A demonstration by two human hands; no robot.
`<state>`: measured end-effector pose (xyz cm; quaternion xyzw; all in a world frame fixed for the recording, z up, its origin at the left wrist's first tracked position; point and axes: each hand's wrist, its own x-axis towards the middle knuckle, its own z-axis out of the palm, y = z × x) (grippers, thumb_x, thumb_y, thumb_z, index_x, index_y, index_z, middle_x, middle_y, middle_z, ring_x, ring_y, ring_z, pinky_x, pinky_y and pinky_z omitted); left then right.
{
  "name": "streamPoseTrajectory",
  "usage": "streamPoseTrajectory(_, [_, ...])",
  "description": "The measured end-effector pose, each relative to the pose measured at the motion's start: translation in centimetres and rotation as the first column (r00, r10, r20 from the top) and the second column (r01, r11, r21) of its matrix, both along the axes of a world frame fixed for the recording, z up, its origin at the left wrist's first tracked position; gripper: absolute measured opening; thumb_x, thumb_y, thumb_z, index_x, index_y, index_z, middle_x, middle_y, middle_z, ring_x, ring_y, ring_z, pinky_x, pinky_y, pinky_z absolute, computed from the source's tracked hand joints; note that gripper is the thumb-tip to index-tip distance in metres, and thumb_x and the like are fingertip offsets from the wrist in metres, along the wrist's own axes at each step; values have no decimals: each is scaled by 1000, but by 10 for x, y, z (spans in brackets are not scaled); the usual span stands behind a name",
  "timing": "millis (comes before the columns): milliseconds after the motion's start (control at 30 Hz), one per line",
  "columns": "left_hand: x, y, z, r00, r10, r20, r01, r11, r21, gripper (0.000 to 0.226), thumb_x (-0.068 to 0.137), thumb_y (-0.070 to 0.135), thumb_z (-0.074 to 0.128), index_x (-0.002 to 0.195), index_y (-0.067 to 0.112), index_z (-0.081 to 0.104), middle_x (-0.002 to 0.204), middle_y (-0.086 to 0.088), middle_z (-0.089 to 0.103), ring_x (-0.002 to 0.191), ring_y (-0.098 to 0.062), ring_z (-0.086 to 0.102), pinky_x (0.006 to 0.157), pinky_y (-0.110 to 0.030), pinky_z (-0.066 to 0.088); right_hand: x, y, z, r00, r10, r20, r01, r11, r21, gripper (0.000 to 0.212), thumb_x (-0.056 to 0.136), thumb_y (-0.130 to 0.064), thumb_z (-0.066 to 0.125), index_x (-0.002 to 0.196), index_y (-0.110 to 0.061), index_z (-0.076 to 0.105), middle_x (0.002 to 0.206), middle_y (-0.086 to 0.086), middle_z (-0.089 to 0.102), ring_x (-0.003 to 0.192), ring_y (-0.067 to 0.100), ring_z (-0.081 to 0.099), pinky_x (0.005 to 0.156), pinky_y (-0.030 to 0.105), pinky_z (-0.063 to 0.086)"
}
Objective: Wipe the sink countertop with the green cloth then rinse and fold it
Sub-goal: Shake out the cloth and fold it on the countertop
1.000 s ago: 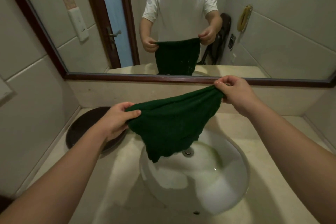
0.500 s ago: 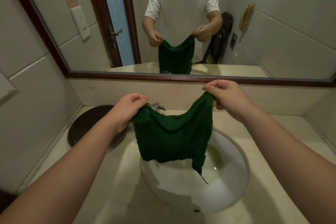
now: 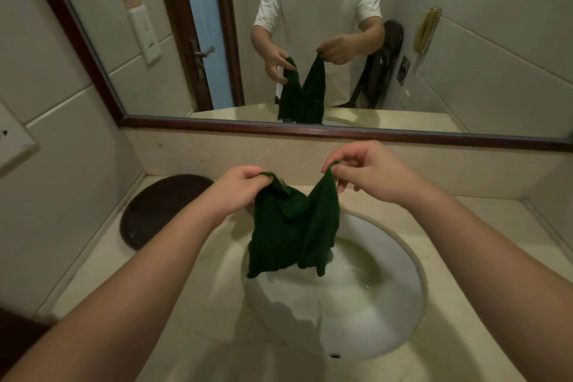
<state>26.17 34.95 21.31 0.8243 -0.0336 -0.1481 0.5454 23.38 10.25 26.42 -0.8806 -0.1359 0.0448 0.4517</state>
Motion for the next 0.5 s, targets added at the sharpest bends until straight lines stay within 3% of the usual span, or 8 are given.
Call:
streamPoseTrajectory(100, [-5,-13,1,997,34,67,-35,999,13,29,97,30,53,93,9,73,88,-10,67,84,-23,62,71,-31,46,2,7,1,991,27,129,-8,990,-143,11,85,-20,68,84,-29,75,91,-6,59,86,6,58,75,20,49])
streamPoseTrajectory(200, [-10,-24,0,992,84,96,-78,995,-67,31,96,33,54,93,9,74,88,-23,69,77,-35,64,69,-36,46,-2,19,0,990,39,136,-22,992,-124,14,87,-15,62,83,-25,71,91,-4,66,87,9,62,80,27,52])
streamPoseTrajectory(367, [-15,-38,0,979,184,87,-151,943,-295,8,90,16,66,87,14,73,75,-4,75,74,-18,73,63,-27,53,-6,36,-14,987,-33,155,30,999,18,8,88,-14,60,88,-21,63,73,7,59,73,27,61,75,46,53])
streamPoseTrajectory(500, [-23,-46,4,985,163,65,-128,921,-368,14,92,15,63,86,6,72,60,2,67,53,-8,63,45,-16,43,-7,42,-17,982,-81,168,74,996,49,7,86,-17,67,85,-24,66,78,4,67,78,24,65,77,44,55])
